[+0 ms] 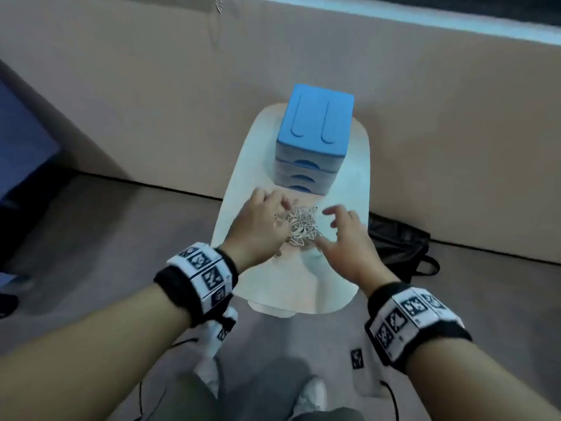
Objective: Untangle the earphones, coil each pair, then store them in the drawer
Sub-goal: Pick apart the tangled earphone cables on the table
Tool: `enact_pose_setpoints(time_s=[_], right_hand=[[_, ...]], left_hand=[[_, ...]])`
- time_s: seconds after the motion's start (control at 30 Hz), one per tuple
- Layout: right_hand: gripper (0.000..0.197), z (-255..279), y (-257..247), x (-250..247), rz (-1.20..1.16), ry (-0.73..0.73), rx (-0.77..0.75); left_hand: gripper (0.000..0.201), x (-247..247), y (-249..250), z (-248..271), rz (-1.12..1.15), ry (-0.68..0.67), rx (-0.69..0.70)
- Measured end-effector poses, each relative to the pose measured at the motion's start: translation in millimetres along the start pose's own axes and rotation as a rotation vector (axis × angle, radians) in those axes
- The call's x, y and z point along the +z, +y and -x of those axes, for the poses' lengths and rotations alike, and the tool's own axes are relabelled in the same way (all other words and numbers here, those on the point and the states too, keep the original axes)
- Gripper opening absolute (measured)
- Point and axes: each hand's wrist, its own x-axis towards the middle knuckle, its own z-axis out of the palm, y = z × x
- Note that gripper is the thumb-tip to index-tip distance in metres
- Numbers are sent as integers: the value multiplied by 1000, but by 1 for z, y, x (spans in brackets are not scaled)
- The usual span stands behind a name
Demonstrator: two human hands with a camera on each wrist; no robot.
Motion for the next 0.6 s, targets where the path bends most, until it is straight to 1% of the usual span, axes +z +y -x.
enact_pose_setpoints(time_s=[0.03, 0.07, 0.1, 0.13, 0.2, 0.23, 0.3, 0.4, 0.47, 0.53, 0.57, 0.6], right_hand=[[53, -8, 3, 5, 18, -2, 18], [59, -15, 6, 10, 26, -15, 58], [65, -19, 7, 15, 12, -61, 87], [71, -22, 7, 19, 14, -125, 119], [80, -30, 17, 29, 113, -206, 115], [81, -35, 22, 29, 146, -235, 96], [75, -48, 19, 22, 118, -291, 52], [55, -59, 20, 12, -18, -393, 47], [47, -62, 22, 7, -17, -419, 64], [42, -61, 25, 9, 30, -386, 51], [40, -57, 26, 12, 54, -352, 41], [38, -56, 28, 14, 69, -316, 37]], left_hand=[[24, 6, 1, -10, -25, 58, 52], [30, 14, -1, -20, -81, 70, 69], [36, 18, -4, -27, -73, 35, 84], [45, 21, -7, -31, -31, -68, 58], [68, 30, -16, -36, 62, -299, 37], [79, 33, -19, -38, 34, -384, 59], [90, 27, -25, -44, -71, -446, 115], [90, 22, -27, -48, -93, -497, 130], [86, 20, -27, -49, -136, -533, 131], [83, 19, -25, -45, -172, -525, 144], [78, 20, -24, -40, -167, -521, 147], [67, 21, -25, -40, -139, -518, 143]])
